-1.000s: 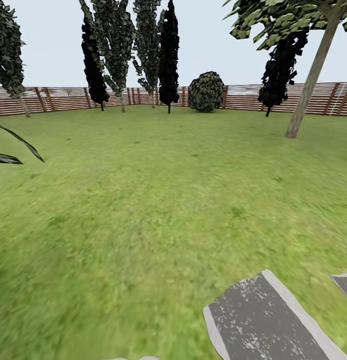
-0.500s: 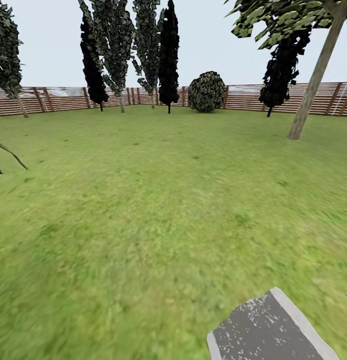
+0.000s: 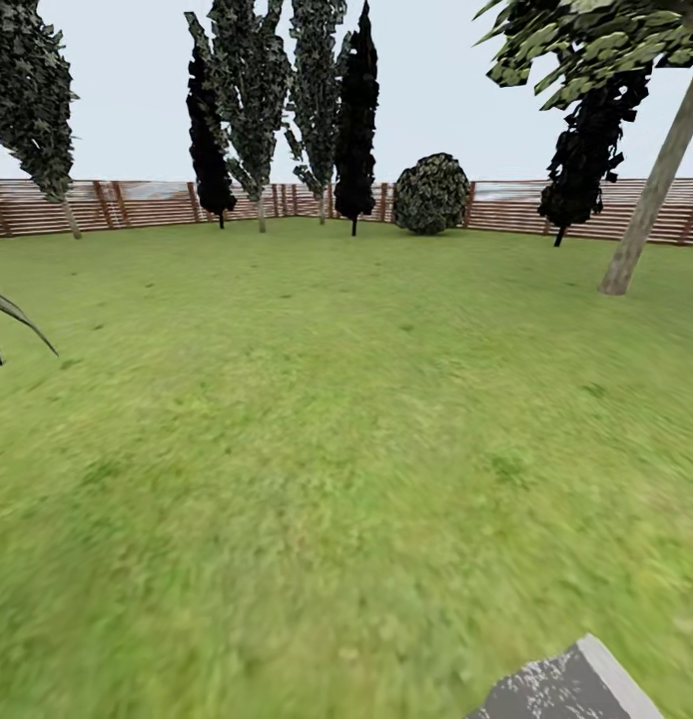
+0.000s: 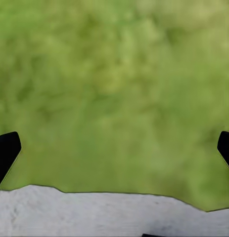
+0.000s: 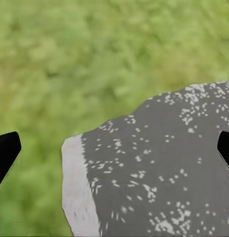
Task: In the garden, pick up the pesticide atomizer on the floor and spray pesticide onto both trees until each tree trunk is fully covered.
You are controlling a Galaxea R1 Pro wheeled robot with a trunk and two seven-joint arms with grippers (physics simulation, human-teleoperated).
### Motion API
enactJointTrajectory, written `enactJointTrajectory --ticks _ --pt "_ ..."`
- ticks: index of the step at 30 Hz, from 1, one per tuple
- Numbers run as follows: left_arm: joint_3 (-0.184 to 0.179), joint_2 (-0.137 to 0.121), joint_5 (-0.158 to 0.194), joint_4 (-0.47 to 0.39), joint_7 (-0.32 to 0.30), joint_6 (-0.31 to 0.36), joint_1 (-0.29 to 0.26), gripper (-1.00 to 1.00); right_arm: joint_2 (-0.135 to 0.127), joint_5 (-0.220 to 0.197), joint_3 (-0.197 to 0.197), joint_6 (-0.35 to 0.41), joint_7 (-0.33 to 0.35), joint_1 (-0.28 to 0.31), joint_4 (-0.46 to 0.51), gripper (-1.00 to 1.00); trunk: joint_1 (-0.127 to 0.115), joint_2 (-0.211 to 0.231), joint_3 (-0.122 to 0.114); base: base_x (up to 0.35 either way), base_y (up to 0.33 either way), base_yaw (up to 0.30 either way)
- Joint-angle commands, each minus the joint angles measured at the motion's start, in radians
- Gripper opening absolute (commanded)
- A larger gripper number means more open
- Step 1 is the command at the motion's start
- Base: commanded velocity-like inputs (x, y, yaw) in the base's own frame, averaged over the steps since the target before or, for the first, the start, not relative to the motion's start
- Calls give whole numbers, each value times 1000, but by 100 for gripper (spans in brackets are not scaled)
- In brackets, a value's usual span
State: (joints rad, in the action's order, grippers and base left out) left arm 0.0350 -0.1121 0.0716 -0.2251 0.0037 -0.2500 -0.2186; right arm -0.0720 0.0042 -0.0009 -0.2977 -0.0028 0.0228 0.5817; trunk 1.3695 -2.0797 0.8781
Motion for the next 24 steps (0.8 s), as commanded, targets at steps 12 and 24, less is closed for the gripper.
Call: enactJointTrajectory --ticks 12,24 --pt "-1 1 7 1 -1 -3 -1 100 0 -1 -1 -3 0 0 0 100 0 0 -2 338 -7 62" --pt "0 0 8 1 -1 -3 -1 100 0 0 -1 -3 0 0 0 100 0 0 -14 338 -55 0"
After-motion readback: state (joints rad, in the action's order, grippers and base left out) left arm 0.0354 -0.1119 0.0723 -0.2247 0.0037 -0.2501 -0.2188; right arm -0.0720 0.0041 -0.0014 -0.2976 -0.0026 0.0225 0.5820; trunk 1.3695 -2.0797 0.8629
